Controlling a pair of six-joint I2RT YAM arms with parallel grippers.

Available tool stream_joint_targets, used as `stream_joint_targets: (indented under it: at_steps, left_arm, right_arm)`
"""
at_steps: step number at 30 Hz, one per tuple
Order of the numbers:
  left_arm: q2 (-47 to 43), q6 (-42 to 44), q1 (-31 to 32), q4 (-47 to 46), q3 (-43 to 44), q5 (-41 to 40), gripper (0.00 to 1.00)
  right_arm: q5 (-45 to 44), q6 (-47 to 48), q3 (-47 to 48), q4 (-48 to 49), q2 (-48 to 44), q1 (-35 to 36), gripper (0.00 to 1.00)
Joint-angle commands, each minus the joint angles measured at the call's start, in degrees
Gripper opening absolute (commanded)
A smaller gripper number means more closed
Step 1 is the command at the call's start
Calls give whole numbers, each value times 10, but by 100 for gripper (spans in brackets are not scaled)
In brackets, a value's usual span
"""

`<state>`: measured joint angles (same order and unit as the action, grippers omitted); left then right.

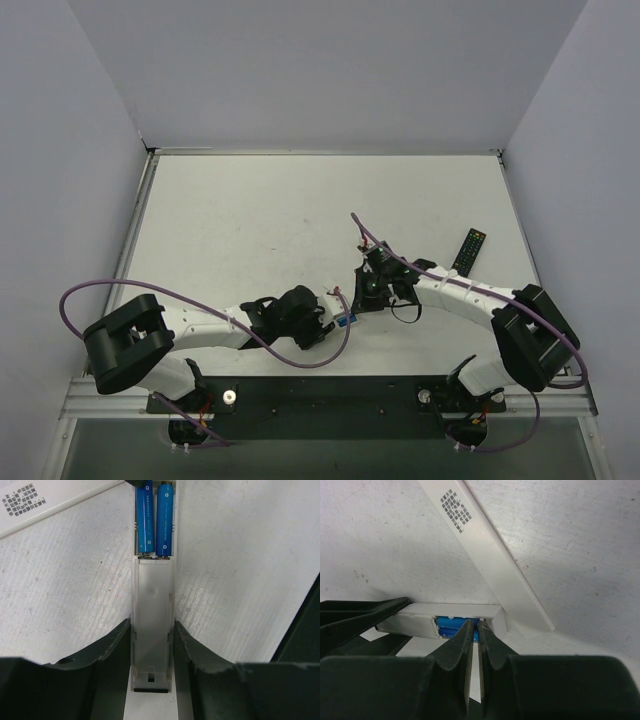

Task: Load the batteries into the remote control
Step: Load the battery into the remote control.

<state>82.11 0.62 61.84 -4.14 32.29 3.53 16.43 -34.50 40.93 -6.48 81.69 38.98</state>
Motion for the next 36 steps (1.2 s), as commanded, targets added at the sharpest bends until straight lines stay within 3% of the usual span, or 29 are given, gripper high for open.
stream_joint_targets:
  at_steps: [1, 14, 23, 36]
  left_arm:
    - [7, -3, 5, 11, 18, 9, 10]
    - [11, -41, 4, 10, 25, -6, 1]
    - [-10, -73, -9, 19, 17, -22, 0]
    - [-49, -131, -42, 39, 1, -55, 0]
  right_arm:
    - [18, -6, -5, 4, 10, 0, 4]
    - [38, 0, -20, 5, 29, 13, 0]
    - [-76, 24, 18, -68, 59, 84, 0]
    - [-103, 28, 42, -122, 83, 108, 0]
